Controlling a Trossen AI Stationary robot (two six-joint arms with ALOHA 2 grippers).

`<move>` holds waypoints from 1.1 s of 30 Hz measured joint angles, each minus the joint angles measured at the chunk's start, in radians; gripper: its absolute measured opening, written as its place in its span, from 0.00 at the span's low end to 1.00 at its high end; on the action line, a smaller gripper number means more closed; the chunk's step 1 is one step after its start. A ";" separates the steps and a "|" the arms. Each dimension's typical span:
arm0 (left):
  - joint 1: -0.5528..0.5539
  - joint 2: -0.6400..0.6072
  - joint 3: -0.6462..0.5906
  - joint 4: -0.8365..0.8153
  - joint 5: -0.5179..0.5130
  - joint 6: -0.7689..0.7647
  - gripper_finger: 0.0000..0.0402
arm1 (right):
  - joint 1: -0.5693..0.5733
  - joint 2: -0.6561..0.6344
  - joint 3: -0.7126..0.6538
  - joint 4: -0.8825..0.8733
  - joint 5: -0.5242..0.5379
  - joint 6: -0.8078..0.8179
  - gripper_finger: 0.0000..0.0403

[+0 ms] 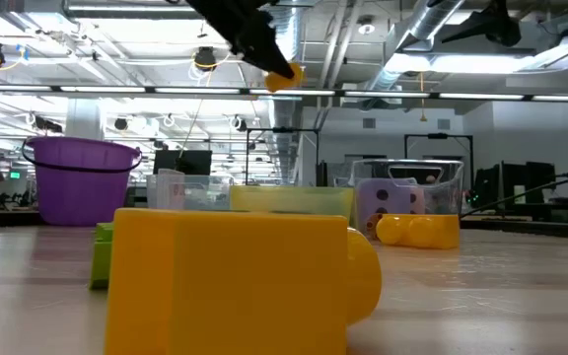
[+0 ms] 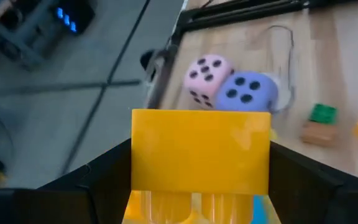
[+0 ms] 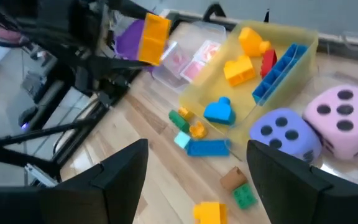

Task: Pick & Place Toys
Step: Put the yellow gamepiece into the yellow bin

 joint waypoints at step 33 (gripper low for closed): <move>0.267 0.486 0.285 -0.303 0.322 0.196 0.75 | -0.142 0.008 0.000 0.249 -0.091 -0.014 0.66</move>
